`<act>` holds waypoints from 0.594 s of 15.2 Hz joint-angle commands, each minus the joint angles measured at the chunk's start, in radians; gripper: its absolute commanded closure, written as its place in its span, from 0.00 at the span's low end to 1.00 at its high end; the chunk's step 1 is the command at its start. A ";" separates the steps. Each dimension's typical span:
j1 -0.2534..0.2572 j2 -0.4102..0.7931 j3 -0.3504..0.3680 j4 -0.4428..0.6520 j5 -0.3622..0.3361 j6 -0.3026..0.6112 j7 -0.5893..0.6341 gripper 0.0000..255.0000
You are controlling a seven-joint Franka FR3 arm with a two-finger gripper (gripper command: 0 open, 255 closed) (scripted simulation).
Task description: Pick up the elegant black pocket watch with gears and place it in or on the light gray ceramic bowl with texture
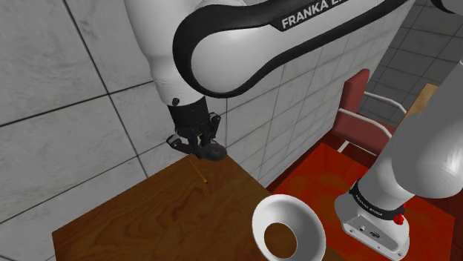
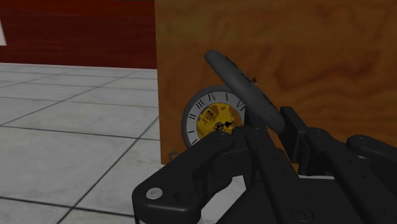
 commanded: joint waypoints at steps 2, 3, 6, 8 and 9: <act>-0.002 -0.014 -0.001 0.028 0.009 -0.040 -0.008 1.00; -0.002 -0.017 -0.001 0.039 0.011 -0.053 -0.009 1.00; -0.003 -0.026 -0.002 0.071 0.016 -0.092 -0.014 1.00; -0.004 -0.030 -0.002 0.089 0.018 -0.112 -0.016 1.00; 0.000 -0.065 0.002 0.056 0.041 -0.108 -0.015 1.00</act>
